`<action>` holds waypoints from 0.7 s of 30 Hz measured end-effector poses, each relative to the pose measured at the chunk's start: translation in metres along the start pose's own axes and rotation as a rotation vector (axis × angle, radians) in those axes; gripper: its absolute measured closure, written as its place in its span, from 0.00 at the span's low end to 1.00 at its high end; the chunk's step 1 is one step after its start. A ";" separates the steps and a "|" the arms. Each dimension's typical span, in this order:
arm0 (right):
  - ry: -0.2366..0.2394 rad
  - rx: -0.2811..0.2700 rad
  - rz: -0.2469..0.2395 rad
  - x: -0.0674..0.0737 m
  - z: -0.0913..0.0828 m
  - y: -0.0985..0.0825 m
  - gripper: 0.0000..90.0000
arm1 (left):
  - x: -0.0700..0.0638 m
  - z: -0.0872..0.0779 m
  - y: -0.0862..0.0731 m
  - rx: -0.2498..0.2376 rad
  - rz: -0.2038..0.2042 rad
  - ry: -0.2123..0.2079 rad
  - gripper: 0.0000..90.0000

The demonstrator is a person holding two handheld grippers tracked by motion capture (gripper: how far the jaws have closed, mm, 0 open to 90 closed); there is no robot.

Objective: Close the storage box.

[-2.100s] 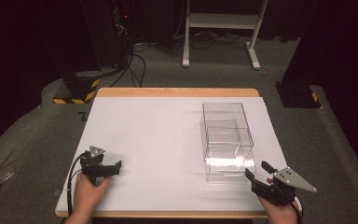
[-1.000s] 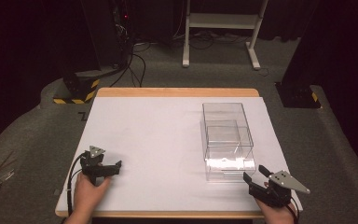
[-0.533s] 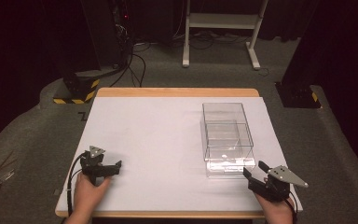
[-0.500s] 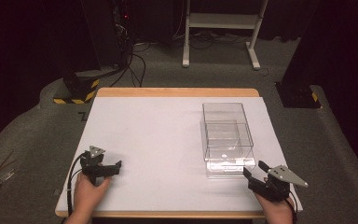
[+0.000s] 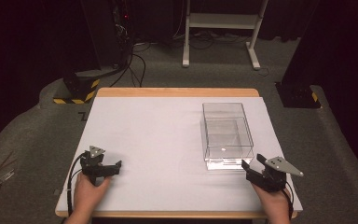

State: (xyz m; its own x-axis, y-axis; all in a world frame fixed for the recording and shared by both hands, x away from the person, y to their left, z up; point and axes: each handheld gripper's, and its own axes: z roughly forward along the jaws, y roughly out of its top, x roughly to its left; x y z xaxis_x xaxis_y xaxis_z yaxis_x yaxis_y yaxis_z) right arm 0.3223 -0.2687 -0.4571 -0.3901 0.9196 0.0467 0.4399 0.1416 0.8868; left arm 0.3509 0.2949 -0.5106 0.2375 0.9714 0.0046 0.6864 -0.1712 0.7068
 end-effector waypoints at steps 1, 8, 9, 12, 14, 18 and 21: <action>0.000 0.000 0.000 0.000 0.000 0.000 0.37 | 0.000 0.000 0.000 0.000 0.000 0.000 0.01; -0.005 0.001 0.004 -0.002 0.009 0.002 0.37 | 0.000 0.000 0.000 0.000 0.000 0.000 0.01; -0.005 0.001 0.004 -0.002 0.009 0.002 0.37 | 0.000 0.000 0.000 0.000 0.000 0.000 0.01; -0.006 0.004 0.006 -0.003 0.012 0.003 0.37 | 0.000 0.000 0.000 0.000 0.000 0.000 0.01; -0.007 0.006 0.006 -0.003 0.015 0.005 0.37 | 0.000 0.000 0.000 0.000 0.000 0.000 0.01; -0.011 0.006 0.007 -0.004 0.019 0.007 0.37 | 0.000 0.000 0.000 0.000 0.000 0.000 0.01; -0.013 0.008 0.010 -0.005 0.022 0.008 0.37 | 0.000 0.000 0.000 0.000 0.000 0.001 0.01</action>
State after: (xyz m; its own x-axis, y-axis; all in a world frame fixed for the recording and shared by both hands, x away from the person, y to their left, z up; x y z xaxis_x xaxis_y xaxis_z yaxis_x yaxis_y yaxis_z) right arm 0.3461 -0.2642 -0.4603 -0.3748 0.9258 0.0491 0.4503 0.1355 0.8825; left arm 0.3509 0.2949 -0.5106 0.2373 0.9714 0.0051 0.6861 -0.1713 0.7070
